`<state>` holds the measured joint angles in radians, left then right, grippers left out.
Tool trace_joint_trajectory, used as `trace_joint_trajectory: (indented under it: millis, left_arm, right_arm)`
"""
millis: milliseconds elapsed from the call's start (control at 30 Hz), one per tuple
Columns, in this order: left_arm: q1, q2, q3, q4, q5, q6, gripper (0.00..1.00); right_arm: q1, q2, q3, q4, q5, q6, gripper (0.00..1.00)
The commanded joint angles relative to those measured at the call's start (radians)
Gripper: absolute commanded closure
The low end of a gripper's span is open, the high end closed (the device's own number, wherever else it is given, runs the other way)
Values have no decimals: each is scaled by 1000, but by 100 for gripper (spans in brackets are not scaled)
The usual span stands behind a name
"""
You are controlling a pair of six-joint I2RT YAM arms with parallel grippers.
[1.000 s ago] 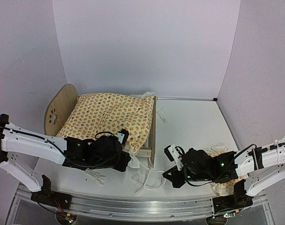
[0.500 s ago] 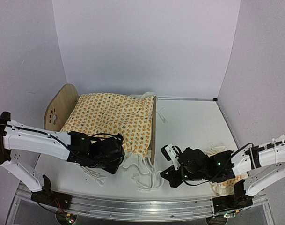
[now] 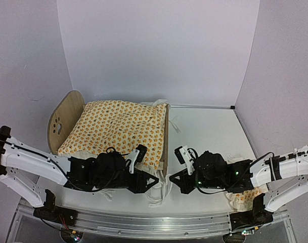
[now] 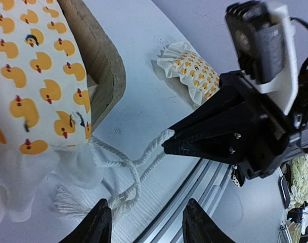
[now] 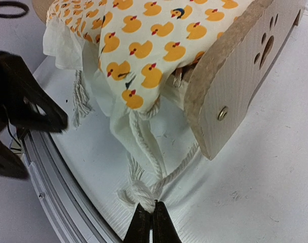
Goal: Set up the pet bed
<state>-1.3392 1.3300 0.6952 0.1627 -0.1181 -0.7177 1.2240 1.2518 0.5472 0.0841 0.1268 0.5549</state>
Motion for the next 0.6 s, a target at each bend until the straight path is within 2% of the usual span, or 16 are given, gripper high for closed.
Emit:
trace_joint_trajectory:
  millis: [0, 133, 333, 567]
  left_arm:
    - [0, 124, 103, 150, 30, -62, 53]
    - [13, 188, 116, 148, 1, -119, 57]
    - [41, 263, 127, 155, -49, -199, 75]
    - [49, 287, 115, 150, -108, -252, 71]
  right_arm:
    - [-18, 12, 30, 78, -4, -38, 100]
    - [-18, 13, 20, 75, -5, -45, 100]
    - [-18, 4, 12, 78, -21, -47, 100]
    - [-18, 6, 3, 88, -26, -47, 100]
